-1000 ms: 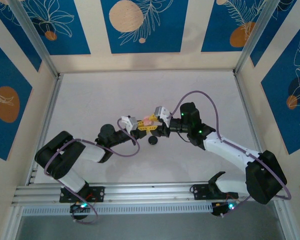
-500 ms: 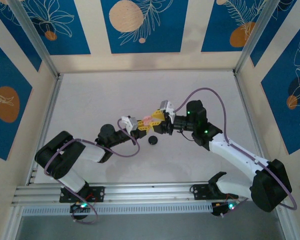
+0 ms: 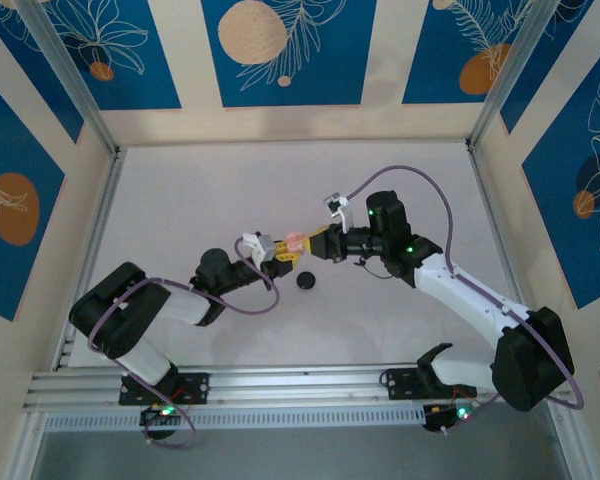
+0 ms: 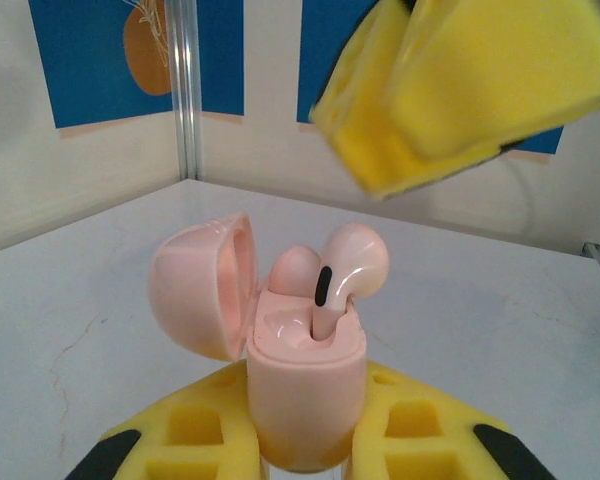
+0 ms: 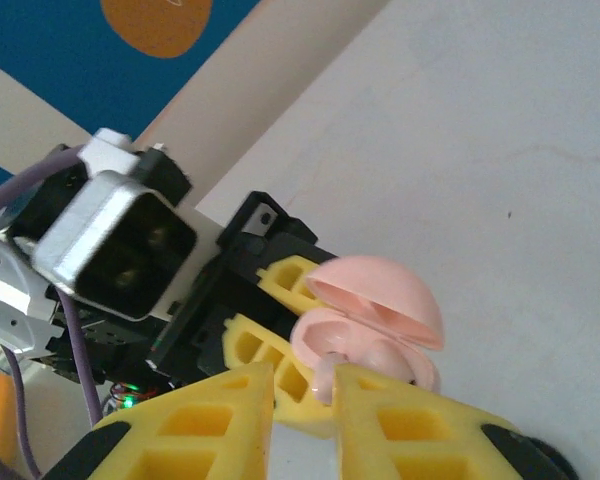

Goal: Insert the wireless bluetooth earbuds into the charging case

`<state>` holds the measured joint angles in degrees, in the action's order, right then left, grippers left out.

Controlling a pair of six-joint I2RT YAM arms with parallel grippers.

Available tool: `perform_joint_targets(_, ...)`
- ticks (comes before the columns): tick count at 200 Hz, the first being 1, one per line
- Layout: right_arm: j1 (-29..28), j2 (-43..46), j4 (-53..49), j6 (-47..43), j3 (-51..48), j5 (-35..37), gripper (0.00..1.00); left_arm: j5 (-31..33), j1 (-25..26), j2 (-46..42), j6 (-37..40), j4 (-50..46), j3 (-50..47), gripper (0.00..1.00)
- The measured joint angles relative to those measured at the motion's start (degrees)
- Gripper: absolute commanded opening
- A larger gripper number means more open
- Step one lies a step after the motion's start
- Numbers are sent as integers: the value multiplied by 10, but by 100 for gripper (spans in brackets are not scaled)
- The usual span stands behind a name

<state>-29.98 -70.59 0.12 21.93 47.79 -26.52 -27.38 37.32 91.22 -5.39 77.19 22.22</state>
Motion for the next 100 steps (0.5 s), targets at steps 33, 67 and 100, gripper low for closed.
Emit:
perform_joint_targets(33, 3, -17, 1, 26, 0, -20, 21, 0, 0, -7, 0, 0, 0, 10)
perform_joint_targets(67, 3, -21, 6, 35, 0, -44, 20, 0, 0, -8, 0, 0, 0, 10)
perform_joint_targets(100, 3, -25, 7, 36, 0, -58, 17, 0, 0, -8, 0, 0, 0, 10)
